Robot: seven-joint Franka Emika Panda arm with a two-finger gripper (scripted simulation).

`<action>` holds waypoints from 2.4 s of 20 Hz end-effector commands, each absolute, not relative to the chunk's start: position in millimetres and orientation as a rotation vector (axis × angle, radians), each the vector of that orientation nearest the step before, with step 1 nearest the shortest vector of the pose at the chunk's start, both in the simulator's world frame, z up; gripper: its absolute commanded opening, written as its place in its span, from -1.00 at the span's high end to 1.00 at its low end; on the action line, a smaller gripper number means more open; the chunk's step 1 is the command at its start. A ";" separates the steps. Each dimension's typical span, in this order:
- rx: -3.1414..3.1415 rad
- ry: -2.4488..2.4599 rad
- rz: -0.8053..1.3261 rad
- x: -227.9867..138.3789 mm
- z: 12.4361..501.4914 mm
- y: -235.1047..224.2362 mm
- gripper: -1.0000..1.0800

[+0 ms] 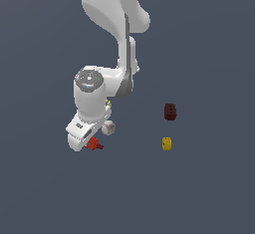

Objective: Pick up a designated object from a clutter of objects.

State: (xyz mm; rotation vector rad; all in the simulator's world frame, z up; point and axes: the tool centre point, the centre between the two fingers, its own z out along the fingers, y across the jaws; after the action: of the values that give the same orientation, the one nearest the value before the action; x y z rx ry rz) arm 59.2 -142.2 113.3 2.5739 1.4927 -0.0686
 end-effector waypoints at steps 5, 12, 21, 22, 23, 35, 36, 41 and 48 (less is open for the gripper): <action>2.444 1.696 -0.073 58.9 81.6 -153.9 -1.00; 2.358 1.818 -0.073 57.6 61.8 -160.0 -1.00; 2.338 1.844 -0.073 57.0 55.7 -161.8 -1.00; 2.338 1.845 -0.073 57.1 54.2 -161.7 -1.00; 2.338 1.845 -0.073 57.2 52.1 -162.3 -1.00; 2.333 1.851 -0.073 58.0 26.5 -165.9 1.00; 2.333 1.851 -0.073 58.0 26.5 -165.9 1.00; 2.333 1.851 -0.073 58.0 26.5 -165.9 1.00; 2.329 1.844 -0.068 61.6 36.6 -166.0 1.00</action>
State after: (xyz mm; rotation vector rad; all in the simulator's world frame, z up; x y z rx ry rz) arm 59.5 -167.0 32.2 2.3317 1.8457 -0.0722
